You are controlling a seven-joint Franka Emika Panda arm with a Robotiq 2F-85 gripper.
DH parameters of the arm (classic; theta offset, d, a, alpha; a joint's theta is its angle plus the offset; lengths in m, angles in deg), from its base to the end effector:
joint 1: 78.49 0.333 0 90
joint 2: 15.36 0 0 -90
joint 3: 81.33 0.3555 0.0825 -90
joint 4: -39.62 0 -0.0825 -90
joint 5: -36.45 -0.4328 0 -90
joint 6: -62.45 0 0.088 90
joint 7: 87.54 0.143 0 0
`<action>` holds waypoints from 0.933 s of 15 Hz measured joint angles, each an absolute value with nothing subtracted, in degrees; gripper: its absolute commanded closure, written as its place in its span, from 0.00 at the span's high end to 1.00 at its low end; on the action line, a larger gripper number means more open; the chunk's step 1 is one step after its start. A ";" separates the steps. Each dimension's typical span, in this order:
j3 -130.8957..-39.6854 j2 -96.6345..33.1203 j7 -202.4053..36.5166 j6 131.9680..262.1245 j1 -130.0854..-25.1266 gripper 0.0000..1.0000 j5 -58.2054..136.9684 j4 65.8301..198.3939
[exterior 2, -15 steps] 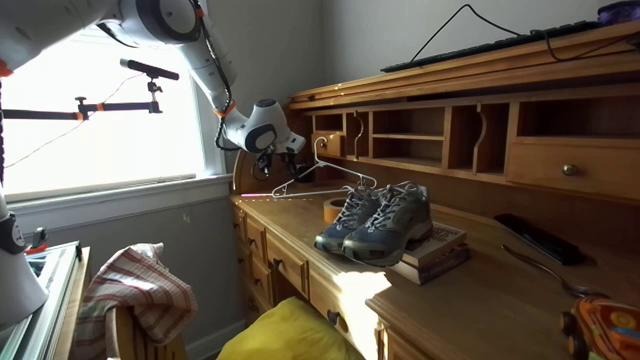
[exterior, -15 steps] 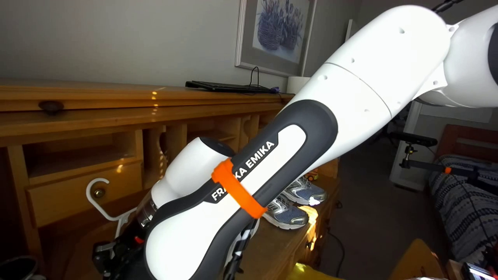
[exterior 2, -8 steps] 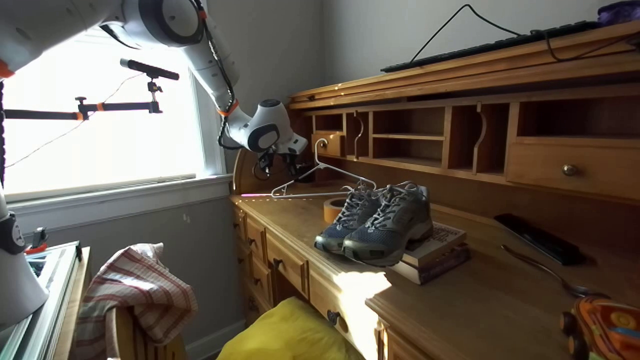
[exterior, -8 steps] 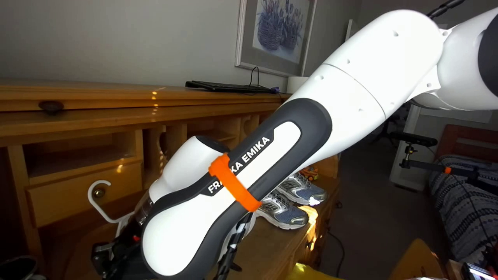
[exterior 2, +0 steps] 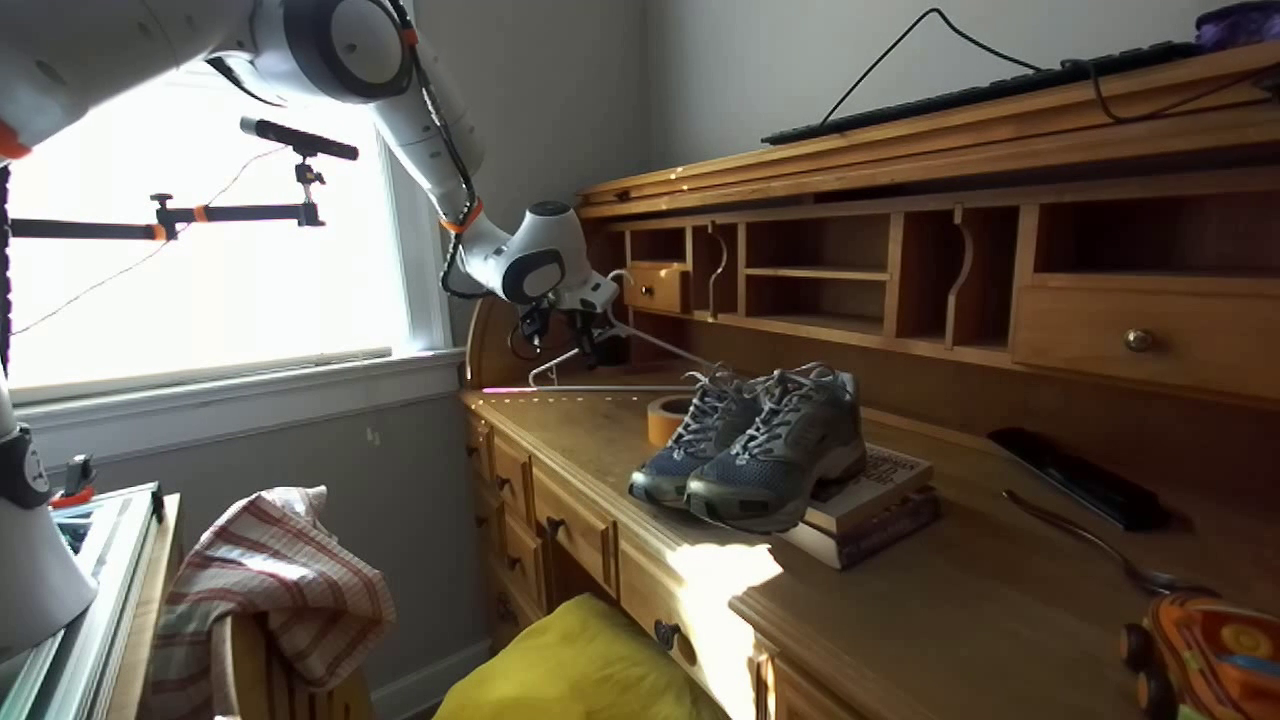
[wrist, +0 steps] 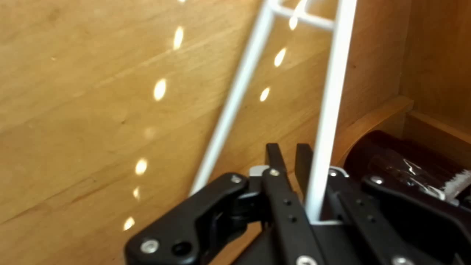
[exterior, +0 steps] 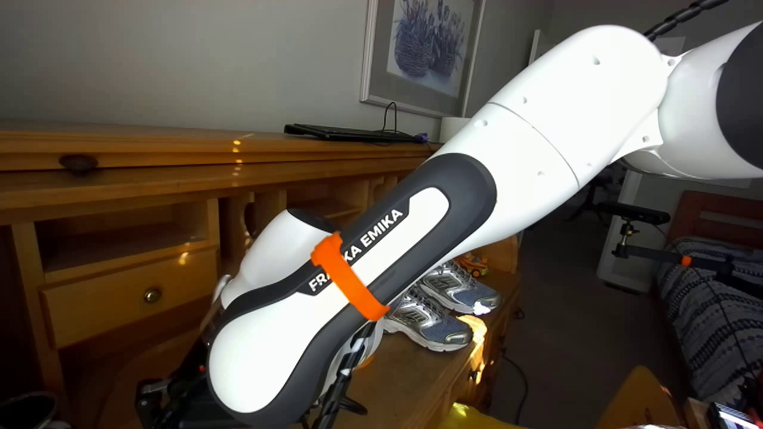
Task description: Hang the coat hanger on the left drawer
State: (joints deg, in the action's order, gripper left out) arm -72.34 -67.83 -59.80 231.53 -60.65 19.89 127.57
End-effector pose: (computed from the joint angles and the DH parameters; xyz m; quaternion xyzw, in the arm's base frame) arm 0.7462 0.3321 0.1227 -0.9461 0.1816 -0.1636 0.2125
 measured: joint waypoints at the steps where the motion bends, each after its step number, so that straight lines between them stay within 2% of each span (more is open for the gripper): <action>1: -72.34 -68.33 -59.80 230.89 -60.65 0.57 19.89 127.25; 5: -72.37 -70.19 -59.80 229.90 -60.65 0.88 19.89 126.20; 7: -72.42 -70.63 -59.80 229.58 -60.65 1.00 19.89 125.68; 14: -73.80 -70.29 -59.80 229.58 -60.24 1.00 19.95 122.98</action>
